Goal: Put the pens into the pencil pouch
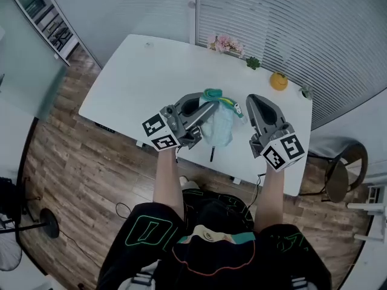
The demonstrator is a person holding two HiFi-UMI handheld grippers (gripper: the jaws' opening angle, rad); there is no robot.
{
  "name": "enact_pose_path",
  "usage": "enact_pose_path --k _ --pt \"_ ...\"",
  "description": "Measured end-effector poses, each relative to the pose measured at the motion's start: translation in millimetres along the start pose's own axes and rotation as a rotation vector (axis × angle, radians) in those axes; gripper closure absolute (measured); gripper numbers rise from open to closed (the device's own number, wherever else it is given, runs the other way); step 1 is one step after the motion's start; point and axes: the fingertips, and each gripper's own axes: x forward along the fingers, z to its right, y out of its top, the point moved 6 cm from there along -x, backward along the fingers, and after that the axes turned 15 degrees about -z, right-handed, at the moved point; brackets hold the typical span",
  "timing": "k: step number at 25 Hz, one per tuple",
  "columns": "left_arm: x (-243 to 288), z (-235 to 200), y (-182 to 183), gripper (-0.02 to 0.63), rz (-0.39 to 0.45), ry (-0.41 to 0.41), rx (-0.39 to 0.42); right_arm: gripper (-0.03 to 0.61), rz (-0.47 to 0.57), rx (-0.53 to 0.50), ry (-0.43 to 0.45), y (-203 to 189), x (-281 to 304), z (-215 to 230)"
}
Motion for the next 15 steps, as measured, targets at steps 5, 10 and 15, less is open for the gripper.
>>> enact_pose_path --k 5,10,15 --pt "-13.1 -3.0 -1.6 0.583 -0.031 -0.015 0.007 0.578 0.010 -0.085 0.202 8.9 21.2 -33.4" --pt "-32.5 -7.3 1.5 0.576 -0.059 -0.033 0.005 0.577 -0.006 -0.106 0.350 10.3 43.0 -64.8" --pt "-49.0 -11.1 1.2 0.555 -0.064 -0.070 -0.001 0.520 -0.030 -0.119 0.445 7.4 59.4 -83.7"
